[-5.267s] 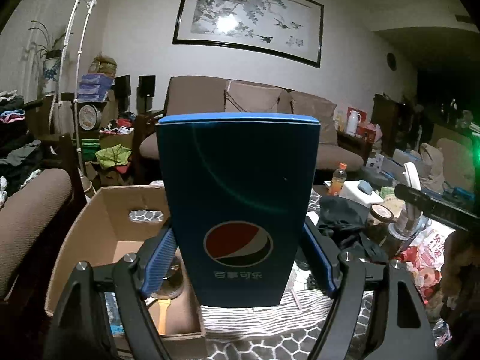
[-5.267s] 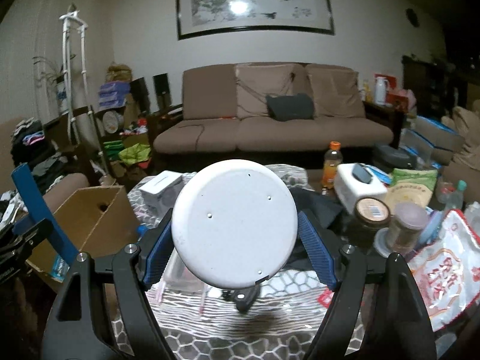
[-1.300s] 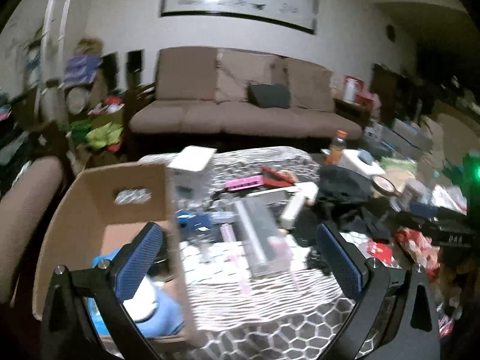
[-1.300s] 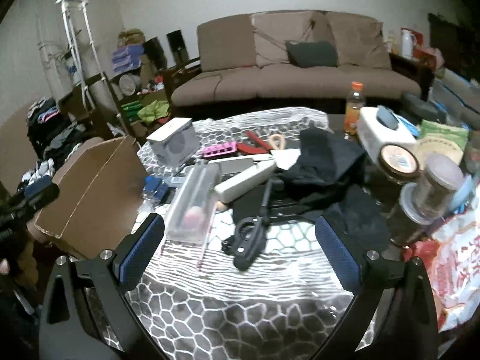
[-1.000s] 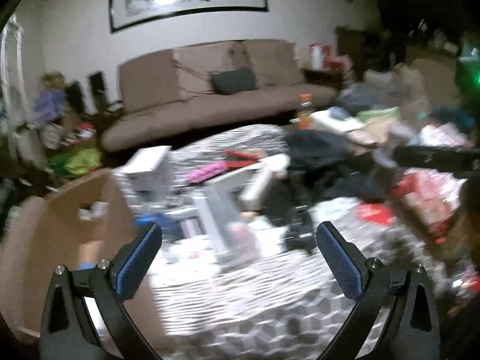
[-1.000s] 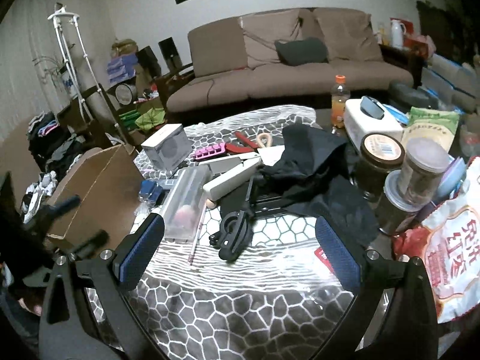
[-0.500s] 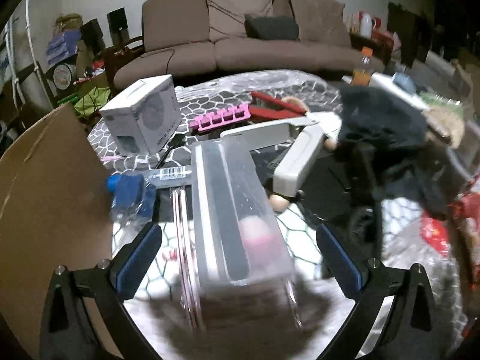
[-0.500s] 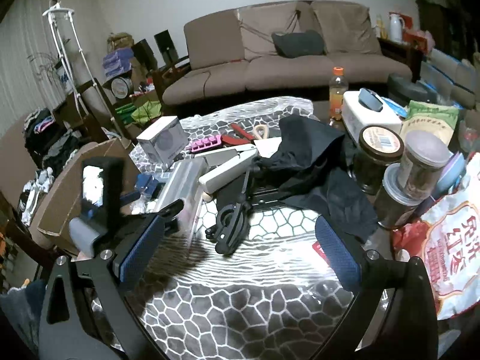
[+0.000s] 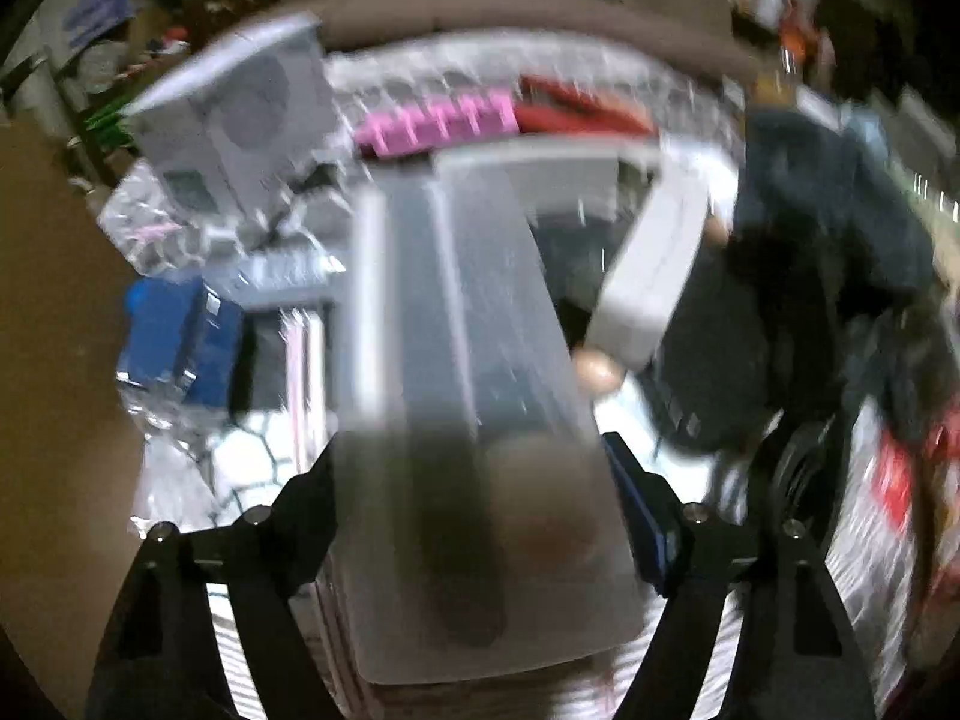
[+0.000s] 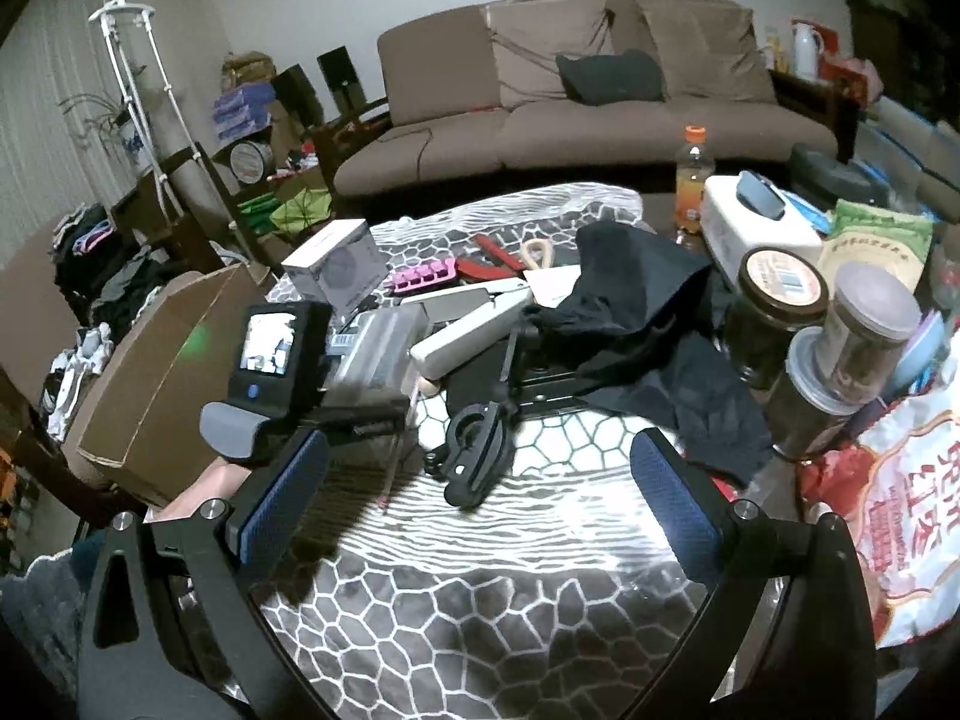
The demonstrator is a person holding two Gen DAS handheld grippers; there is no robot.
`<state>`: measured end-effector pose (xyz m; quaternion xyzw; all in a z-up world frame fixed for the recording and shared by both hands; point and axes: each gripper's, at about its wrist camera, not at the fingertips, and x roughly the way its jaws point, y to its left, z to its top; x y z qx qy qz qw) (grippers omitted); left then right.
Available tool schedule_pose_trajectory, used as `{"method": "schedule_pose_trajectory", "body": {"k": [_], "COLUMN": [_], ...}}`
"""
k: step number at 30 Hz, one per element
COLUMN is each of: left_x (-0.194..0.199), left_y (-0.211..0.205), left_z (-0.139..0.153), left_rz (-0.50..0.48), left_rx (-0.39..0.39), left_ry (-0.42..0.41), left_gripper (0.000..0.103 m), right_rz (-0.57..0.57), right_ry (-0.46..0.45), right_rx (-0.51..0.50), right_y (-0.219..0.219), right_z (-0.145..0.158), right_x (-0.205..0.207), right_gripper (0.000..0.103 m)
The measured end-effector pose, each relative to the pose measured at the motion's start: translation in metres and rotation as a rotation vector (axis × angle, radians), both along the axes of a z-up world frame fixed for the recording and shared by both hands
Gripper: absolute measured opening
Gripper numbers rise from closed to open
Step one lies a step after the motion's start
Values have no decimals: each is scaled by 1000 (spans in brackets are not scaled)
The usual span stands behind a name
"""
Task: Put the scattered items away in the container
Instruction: 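Lower the left tool onto the clear plastic container and close it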
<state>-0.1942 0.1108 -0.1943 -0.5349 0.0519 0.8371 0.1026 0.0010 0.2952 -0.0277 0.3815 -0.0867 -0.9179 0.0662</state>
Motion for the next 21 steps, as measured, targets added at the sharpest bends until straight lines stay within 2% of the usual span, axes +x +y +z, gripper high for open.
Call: {"method": "schedule_pose_trajectory", "body": {"k": [2,4,12,15,18,21], "left_x": [2,4,27,46,66,83], "left_y": [-5,-11,-22,-31,-37,-41], "left_z": [-5,0,23,29,33,57], "left_rz": [18,58,70,76,59,41], "left_rx": [26,59,72,113,116,123], "left_ry": [-17,-15,-10,13,38,117], "left_gripper": [85,79,77,77,76,74], "right_rz": [0,-2,-10,-9,-6,-16], "right_ry": [-2,0,6,9,9,3], "right_rx": [0,4,-10,-15,-17,-28], "right_y": [-2,-1,6,7,7,11], "right_z": [0,0,5,6,7,6], "right_x": [1,3,7,8,10,11], "right_gripper": [101,101,101,101,101,101]}}
